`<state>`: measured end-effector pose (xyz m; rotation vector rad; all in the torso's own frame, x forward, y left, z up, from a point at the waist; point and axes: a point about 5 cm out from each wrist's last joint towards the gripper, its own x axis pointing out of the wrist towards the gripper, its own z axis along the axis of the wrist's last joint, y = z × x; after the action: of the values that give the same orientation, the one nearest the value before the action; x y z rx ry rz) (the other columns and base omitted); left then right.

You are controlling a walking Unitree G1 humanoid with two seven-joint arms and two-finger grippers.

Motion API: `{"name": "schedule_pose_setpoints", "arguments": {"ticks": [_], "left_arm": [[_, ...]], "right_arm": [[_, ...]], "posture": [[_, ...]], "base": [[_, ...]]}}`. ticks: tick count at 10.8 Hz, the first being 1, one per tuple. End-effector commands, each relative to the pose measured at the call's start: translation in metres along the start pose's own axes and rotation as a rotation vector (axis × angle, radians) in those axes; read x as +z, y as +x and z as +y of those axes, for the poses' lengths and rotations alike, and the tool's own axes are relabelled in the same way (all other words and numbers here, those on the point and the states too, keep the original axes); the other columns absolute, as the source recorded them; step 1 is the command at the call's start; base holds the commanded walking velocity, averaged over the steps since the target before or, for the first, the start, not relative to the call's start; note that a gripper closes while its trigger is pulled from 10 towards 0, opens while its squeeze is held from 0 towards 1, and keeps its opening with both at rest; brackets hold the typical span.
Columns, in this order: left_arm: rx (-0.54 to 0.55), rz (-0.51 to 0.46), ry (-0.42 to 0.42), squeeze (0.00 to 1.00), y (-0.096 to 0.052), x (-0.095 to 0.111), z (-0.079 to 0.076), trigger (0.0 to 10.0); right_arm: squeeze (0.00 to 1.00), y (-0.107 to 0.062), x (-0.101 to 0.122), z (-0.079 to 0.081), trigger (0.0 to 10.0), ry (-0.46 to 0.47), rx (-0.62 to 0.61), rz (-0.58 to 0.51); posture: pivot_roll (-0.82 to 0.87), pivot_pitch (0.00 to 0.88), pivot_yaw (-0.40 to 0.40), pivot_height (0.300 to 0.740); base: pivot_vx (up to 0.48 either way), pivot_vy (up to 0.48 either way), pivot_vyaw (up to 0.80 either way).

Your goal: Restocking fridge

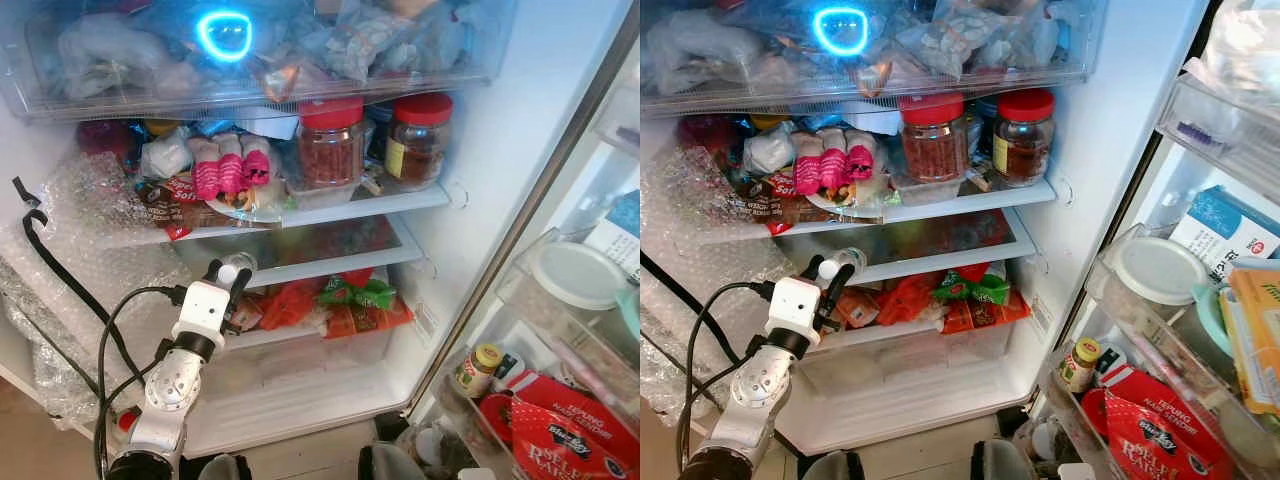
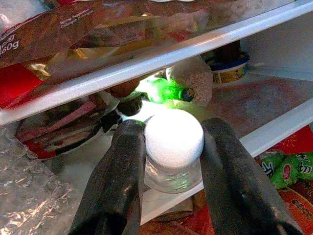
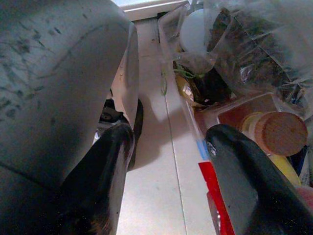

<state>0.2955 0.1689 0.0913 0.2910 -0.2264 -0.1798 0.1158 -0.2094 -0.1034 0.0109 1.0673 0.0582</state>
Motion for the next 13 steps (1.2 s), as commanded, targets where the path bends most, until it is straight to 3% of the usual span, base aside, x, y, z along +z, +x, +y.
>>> {"name": "schedule_pose_setpoints", "arguments": {"ticks": [1,9,13], "left_arm": [[0.015,-0.042,0.016,0.00,0.0009,0.0065,0.0037,10.0],[0.011,-0.030,0.023,0.00,0.0006,0.0044,0.0035,10.0],[0.010,-0.029,0.024,0.00,0.0005,0.0041,0.0033,10.0]], "right_arm": [[0.00,0.0002,-0.0060,0.0075,10.0,0.007,0.031,0.020],[0.00,0.0003,-0.0058,0.0078,10.0,0.004,0.035,0.022],[0.00,0.0003,-0.0061,0.0082,10.0,0.002,0.039,0.023]], "posture": [[-0.16,0.000,-0.016,0.619],[-0.16,0.000,-0.012,0.619],[-0.16,0.000,-0.010,0.619]], "base": [[0.000,0.000,0.00],[0.000,0.000,0.00],[0.254,0.000,0.00]]}}
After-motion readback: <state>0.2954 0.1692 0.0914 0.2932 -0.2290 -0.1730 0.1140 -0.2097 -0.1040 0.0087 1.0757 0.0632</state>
